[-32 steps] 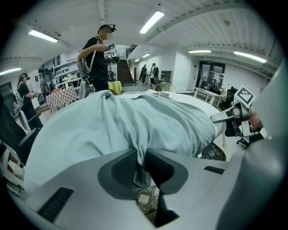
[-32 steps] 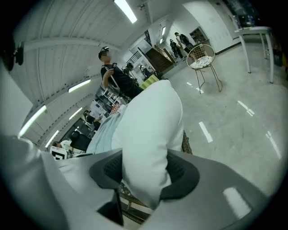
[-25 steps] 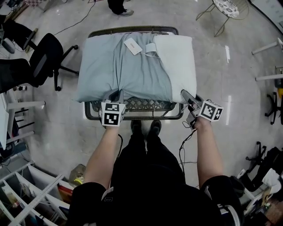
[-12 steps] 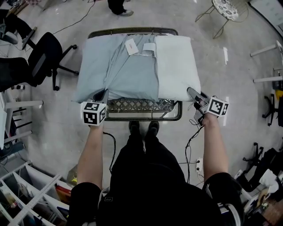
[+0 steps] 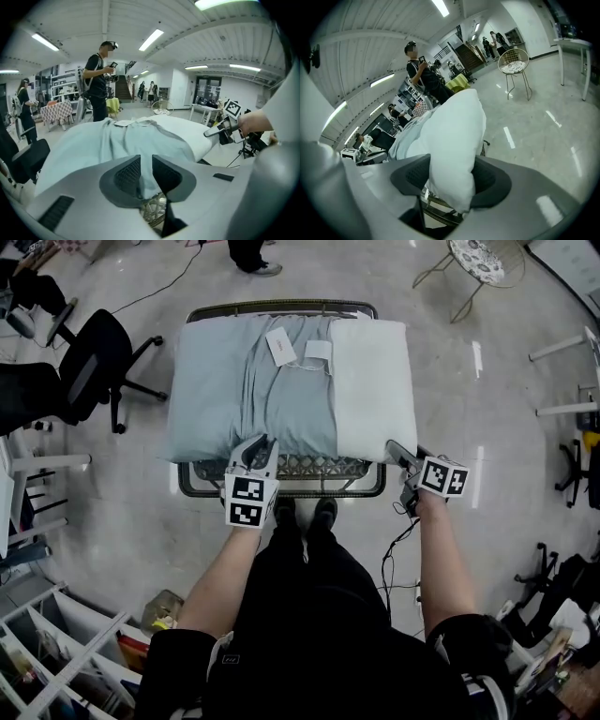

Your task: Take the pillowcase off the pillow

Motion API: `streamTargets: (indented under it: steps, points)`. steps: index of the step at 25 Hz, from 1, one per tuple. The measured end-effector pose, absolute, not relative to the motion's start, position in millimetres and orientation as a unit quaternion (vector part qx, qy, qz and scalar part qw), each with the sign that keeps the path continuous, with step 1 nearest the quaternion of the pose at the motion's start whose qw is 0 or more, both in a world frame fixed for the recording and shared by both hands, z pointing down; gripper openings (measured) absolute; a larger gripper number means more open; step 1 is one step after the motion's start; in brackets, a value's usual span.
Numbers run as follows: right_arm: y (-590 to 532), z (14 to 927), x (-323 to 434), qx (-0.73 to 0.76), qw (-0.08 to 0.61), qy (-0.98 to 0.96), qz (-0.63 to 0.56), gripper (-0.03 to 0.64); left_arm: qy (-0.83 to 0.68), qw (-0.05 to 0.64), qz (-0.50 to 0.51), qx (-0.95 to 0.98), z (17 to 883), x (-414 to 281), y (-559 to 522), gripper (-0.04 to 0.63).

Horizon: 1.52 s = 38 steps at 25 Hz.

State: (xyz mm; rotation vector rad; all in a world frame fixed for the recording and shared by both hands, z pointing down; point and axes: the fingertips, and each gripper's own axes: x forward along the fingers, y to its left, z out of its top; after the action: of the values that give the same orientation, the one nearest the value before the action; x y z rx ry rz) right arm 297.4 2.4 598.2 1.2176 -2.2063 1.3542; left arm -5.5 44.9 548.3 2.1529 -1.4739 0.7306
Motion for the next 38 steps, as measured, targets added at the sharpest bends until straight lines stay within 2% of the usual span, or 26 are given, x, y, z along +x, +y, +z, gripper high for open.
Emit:
streamTargets:
  steps: [1,5,9,15,19,22,24,28,30,33,38]
  points:
    - [3.7,599.7,296.9,0.424,0.137,-0.761,0.471,0.258,-0.520,0.216,0.266,0.782,552.4,8.7,44.5,0.077]
    - [4.8,603.8,297.8,0.437,0.133,-0.756,0.469,0.264,-0.519,0.229,0.295,0.769,583.1,26.1,35.8,0.226]
    - [8.9,604.4,306.7,0.460,0.141,-0.746,0.460,0.307,-0.533,0.224,0.319,0.751,604.3,15.3,26.8,0.232]
    - [15.0,582.3,308.8,0.468,0.210,-0.777,0.366,0.329,-0.526,0.229,0.314,0.757,608.0,8.8,25.3,0.144]
    - [0.8,586.8,270.7,0.439,0.296,-0.793,0.301,0.414,-0.510,0.232,0.321,0.763,609.5,6.3,26.0,0.078]
    - [-4.8,612.9,263.2,0.452,0.344,-0.768,0.297,0.471,-0.495,0.239,0.325,0.770,607.7,4.4,28.5,0.026]
    - [-7.2,626.6,261.4,0.458,0.358,-0.760,0.291,0.469,-0.486,0.242,0.323,0.775,604.6,2.6,31.2,0.012]
    - [-9.1,630.0,263.5,0.451,0.347,-0.766,0.301,0.353,-0.489,0.255,0.310,0.774,604.8,-14.3,40.7,0.008]
    - [-8.7,626.0,265.9,0.439,0.336,-0.773,0.312,0.326,-0.493,0.260,0.306,0.772,605.7,-27.6,44.4,0.008]
    - [-9.7,620.2,268.0,0.423,0.332,-0.782,0.316,0.301,-0.493,0.263,0.303,0.772,602.6,-42.3,44.2,0.006]
    - [-10.8,616.3,269.8,0.417,0.323,-0.784,0.326,0.301,-0.480,0.276,0.289,0.781,599.0,-56.9,38.2,0.006]
